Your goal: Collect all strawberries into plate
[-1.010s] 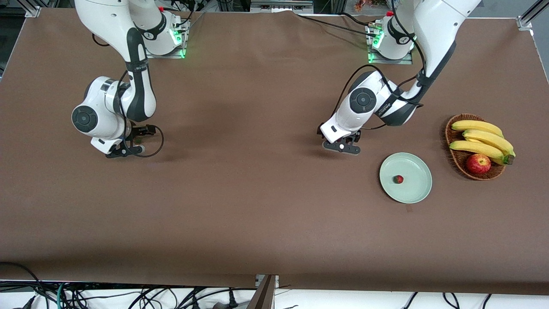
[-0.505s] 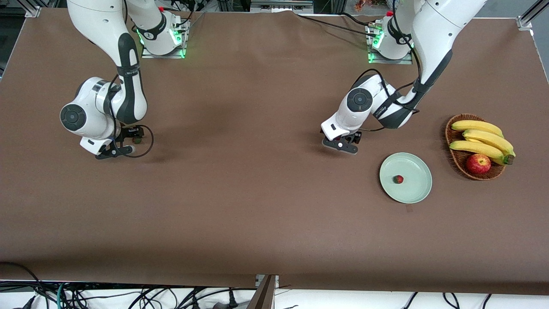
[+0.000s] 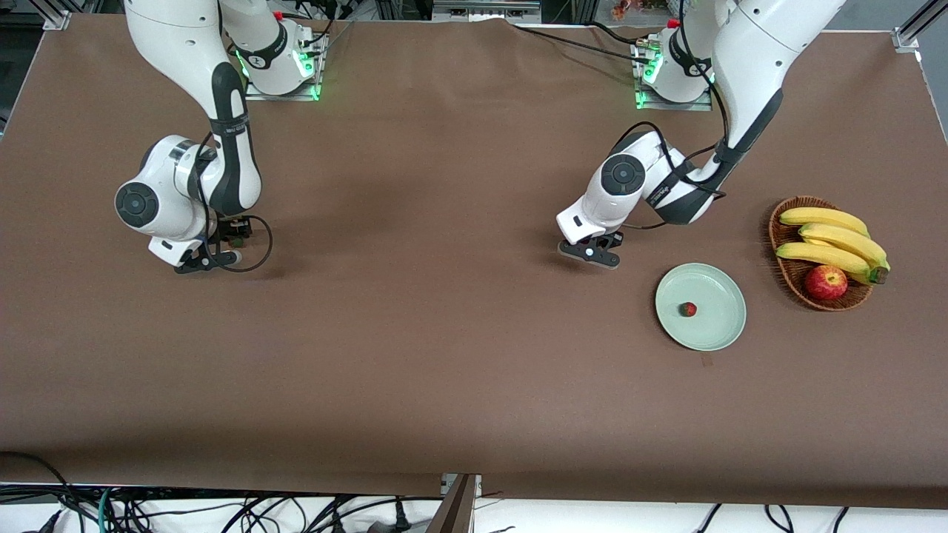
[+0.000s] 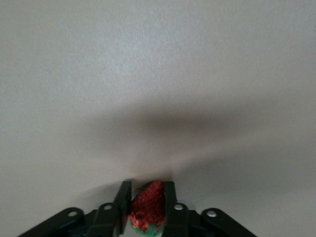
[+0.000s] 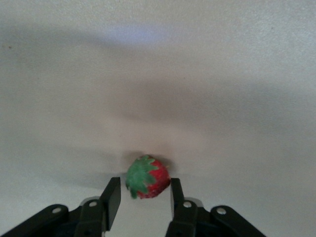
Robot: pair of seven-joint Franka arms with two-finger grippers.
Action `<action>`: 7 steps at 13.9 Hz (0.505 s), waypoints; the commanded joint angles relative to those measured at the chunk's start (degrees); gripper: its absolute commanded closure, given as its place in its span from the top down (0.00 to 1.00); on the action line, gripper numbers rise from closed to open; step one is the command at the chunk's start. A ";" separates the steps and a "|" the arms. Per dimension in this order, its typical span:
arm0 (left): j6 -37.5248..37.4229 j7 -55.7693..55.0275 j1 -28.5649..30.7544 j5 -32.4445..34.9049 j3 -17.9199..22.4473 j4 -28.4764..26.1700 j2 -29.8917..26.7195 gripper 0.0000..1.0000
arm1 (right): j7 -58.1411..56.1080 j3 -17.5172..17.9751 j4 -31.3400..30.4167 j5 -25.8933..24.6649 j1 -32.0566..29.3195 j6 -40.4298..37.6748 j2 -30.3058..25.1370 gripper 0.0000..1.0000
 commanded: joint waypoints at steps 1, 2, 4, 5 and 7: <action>-2.92 0.73 1.70 1.62 -0.64 1.52 -2.55 0.00 | -1.90 0.55 -0.94 1.63 -0.77 1.05 -0.59 0.34; -6.78 2.56 2.75 1.53 -0.99 3.45 -3.08 0.00 | -1.82 0.55 -0.85 1.63 -0.68 0.96 -0.59 0.23; -17.13 8.17 3.20 1.01 -1.69 8.89 -4.14 0.00 | -1.29 1.25 0.11 2.15 -0.42 0.52 -0.85 0.06; -22.49 11.86 3.29 1.01 -1.70 11.96 -4.23 0.00 | -0.68 2.82 1.77 3.73 -0.15 0.09 -1.03 0.01; -28.77 22.65 5.91 0.92 -1.35 17.07 -3.88 0.00 | 6.49 8.08 5.90 6.19 0.37 -0.45 -1.03 0.01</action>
